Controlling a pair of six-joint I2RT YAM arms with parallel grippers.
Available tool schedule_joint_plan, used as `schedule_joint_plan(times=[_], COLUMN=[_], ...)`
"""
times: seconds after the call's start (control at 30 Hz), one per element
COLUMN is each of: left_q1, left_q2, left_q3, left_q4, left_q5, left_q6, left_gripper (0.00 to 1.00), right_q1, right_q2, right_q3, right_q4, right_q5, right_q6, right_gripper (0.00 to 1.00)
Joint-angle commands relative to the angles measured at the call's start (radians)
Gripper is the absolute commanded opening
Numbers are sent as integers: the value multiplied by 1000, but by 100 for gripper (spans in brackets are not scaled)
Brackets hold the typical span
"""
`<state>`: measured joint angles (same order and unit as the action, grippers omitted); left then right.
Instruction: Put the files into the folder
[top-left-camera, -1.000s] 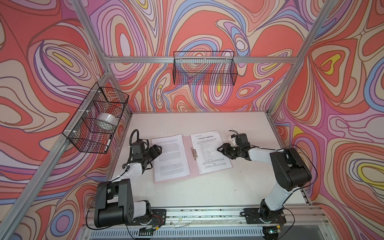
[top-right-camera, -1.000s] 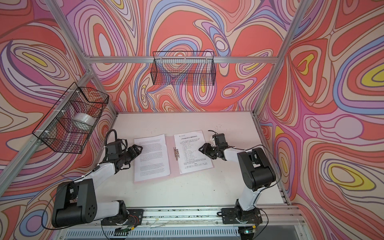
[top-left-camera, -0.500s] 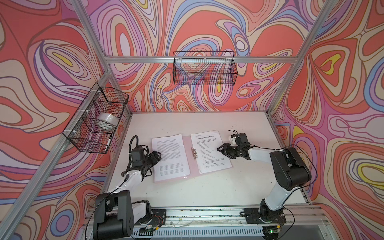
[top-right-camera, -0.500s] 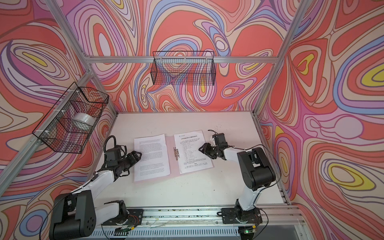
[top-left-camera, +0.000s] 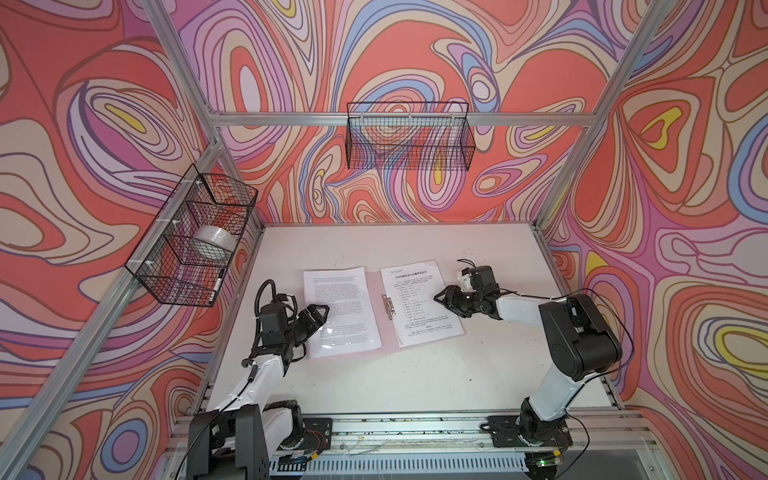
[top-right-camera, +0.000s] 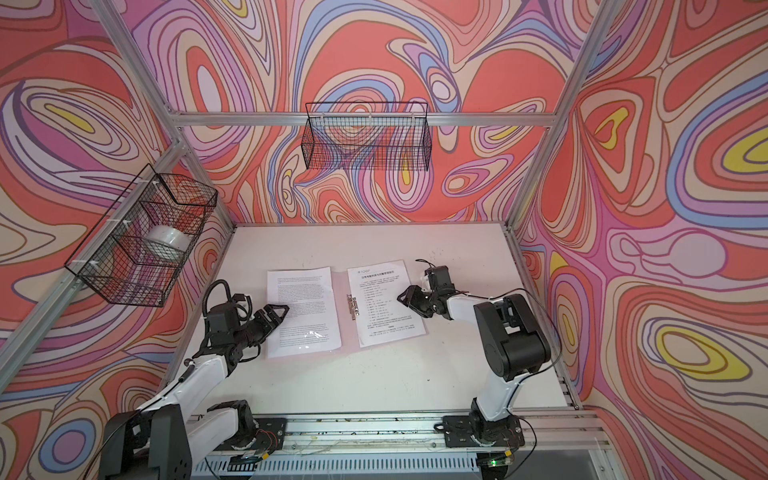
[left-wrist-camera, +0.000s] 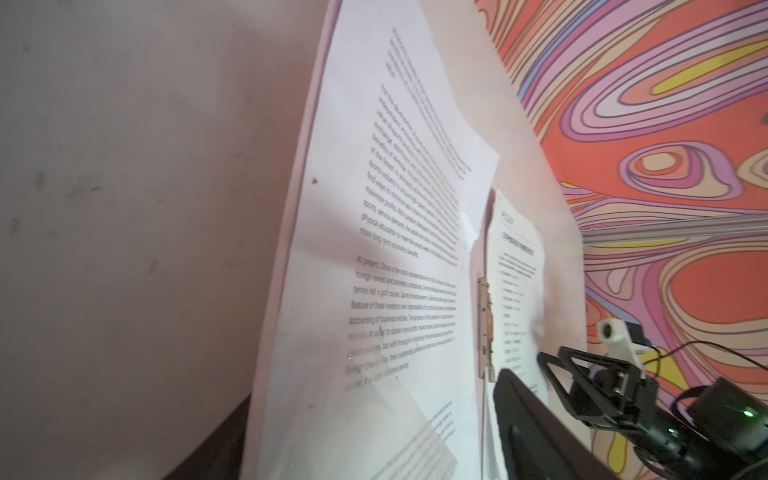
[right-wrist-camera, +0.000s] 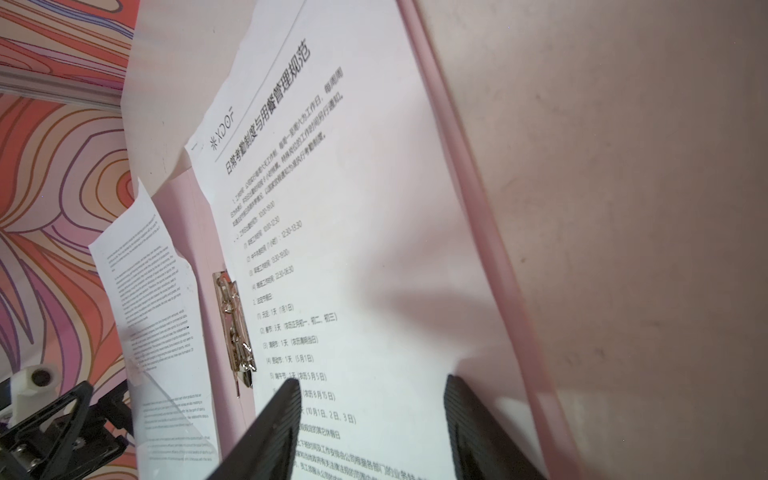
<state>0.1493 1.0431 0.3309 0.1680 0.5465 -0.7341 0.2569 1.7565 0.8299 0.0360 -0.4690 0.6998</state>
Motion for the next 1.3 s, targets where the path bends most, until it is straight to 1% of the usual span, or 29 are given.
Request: schedule_joint_plan(times=[0.0, 0.13, 0.23, 0.37, 0.53, 0.6, 0.63, 0.7, 0.77, 0.9, 1.03, 1.1, 1.17, 1.27], left_q1=[-4, -32, -82, -181, -272, -308, -326, -359, -387, -445, -487, -503, -511, -513], left_q2=[-71, -167, -188, -141, -46, -19, -8, 6, 21, 34, 54, 55, 59, 97], left_q3=[1, 40, 72, 119, 157, 175, 216, 245, 288, 393, 517, 553, 557, 528], left_q4=[59, 29, 47, 96, 205, 211, 211, 207, 175, 53, -160, -227, -229, -162], left_q5=[95, 92, 79, 53, 35, 23, 12, -3, -13, -51, -120, -161, -170, -151], left_q6=[-89, -135, -174, -199, -235, -231, -228, -225, -217, -174, -144, -131, -126, -142], left_gripper=[78, 78, 78, 78, 80, 81, 81, 82, 85, 88, 90, 90, 90, 90], right_q1=[13, 21, 32, 45, 56, 59, 61, 62, 62, 62, 63, 64, 65, 65], right_q2=[55, 64, 75, 82, 92, 91, 89, 87, 84, 75, 78, 82, 89, 108], right_q3=[-60, -63, -60, -60, -64, -67, -69, -72, -74, -78, -78, -80, -80, -80], right_q4=[-129, -113, -102, -90, -76, -71, -69, -63, -62, -52, -48, -42, -32, -13], right_q5=[52, 44, 40, 38, 29, 26, 26, 24, 25, 24, 29, 32, 28, 18], right_q6=[11, 17, 20, 25, 26, 28, 28, 29, 31, 35, 38, 37, 35, 38], right_gripper=[59, 58, 58, 57, 57, 57, 57, 56, 56, 56, 56, 56, 56, 56])
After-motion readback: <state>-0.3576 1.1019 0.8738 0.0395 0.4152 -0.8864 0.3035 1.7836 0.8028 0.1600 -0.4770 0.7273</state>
